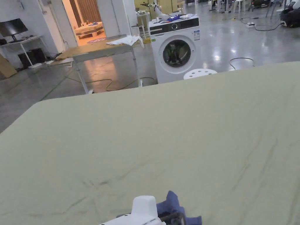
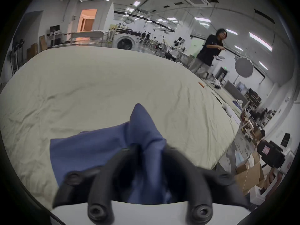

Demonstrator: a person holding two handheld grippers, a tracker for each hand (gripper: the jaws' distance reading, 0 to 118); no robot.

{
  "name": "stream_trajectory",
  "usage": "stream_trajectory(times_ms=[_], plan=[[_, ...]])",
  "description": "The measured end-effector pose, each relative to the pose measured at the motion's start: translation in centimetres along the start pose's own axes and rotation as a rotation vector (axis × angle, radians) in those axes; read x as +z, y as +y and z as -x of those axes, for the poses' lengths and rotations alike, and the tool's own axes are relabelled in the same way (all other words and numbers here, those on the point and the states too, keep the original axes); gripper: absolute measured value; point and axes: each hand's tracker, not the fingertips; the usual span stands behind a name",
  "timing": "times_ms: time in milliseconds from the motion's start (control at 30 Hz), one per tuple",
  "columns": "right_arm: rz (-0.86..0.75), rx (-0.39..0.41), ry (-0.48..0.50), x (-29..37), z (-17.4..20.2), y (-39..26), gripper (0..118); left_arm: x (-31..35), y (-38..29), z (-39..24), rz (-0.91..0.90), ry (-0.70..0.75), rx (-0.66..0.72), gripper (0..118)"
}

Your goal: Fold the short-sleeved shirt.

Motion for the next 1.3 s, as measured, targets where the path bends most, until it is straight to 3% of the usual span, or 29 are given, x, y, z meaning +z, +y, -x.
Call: stream_trajectory(times_ms=[33, 67, 133, 200, 233, 267, 333, 367, 467, 567, 667, 733, 800, 867, 900, 1133, 1233, 1267, 1300], plan=[[0.002, -0.006, -0.005, -0.1, -0.1, 0.0, 0, 0.6, 0.2, -0.1, -0.025, -0.025, -0.012, 71], [0.004, -0.009, -0.006, -0.2, -0.3, 0.0, 0, 1.5, 0.5, -0.1, -0.079, -0.037, 0.002, 78], [0.008, -0.012, -0.006, -0.3, -0.5, -0.2, 0, 3.5, 1.5, 0.1, -0.188, -0.051, 0.016, 77], [0.015, -0.018, 0.003, -0.6, -0.8, -0.4, 0, 4.9, 2.2, 1.0, -0.249, -0.051, 0.061, 67], [0.017, -0.022, 0.007, -0.7, -0.8, -0.5, 0, 5.2, 2.3, 1.4, -0.263, -0.055, 0.087, 51], [0.021, -0.028, 0.011, -0.7, -0.6, -0.4, 0, 4.8, 2.1, 1.9, -0.254, -0.066, 0.113, 24], [0.028, -0.042, 0.015, -0.9, -0.7, -0.7, 0, 2.7, 1.5, 2.3, -0.159, -0.072, 0.143, 17], [0.034, -0.051, 0.015, -1.0, -0.8, -0.9, 0, 1.3, 0.9, 2.3, -0.125, -0.075, 0.156, 4], [0.050, -0.062, 0.015, -0.9, -0.6, -1.2, 0, -3.7, -1.4, 1.6, 0.044, -0.147, 0.160, 3], [0.077, -0.058, 0.013, -0.7, -0.4, -1.8, 0, -8.1, -3.6, 1.0, 0.227, -0.051, 0.112, 2], [0.110, -0.041, 0.033, -0.8, 0.2, -2.3, 0, -6.6, -2.8, 1.2, 0.153, -0.083, 0.163, 2], [0.151, -0.019, 0.077, -1.9, 0.8, -2.5, 0, -4.6, -1.9, 1.6, 0.093, -0.103, 0.195, 10], [0.188, 0.039, 0.137, -3.8, 2.1, -2.2, 0, -1.4, -1.2, 2.2, -0.004, -0.115, 0.164, 44], [0.221, 0.090, 0.216, -6.0, 3.5, -1.8, 0, 1.8, -1.2, 3.2, -0.082, -0.097, 0.167, 89], [0.239, 0.103, 0.256, -7.6, 4.3, -1.6, 0, 3.3, -1.4, 3.9, -0.110, -0.072, 0.183, 95], [0.435, 0.083, 0.317, -20.4, 9.5, -1.2, 0, 9.1, -4.0, 9.7, -0.145, -0.003, 0.341, 98], [0.606, 0.201, 0.181, -25.1, 10.0, -3.3, 0, 9.7, -5.0, 11.7, -0.147, 0.033, 0.391, 98], [0.631, 0.242, 0.182, -26.1, 9.8, -4.4, 0, 9.3, -5.1, 12.4, -0.147, 0.016, 0.424, 98], [0.607, 0.198, 0.215, -26.3, 9.4, -4.6, 0, 8.9, -5.3, 13.0, -0.134, -0.015, 0.458, 98]])
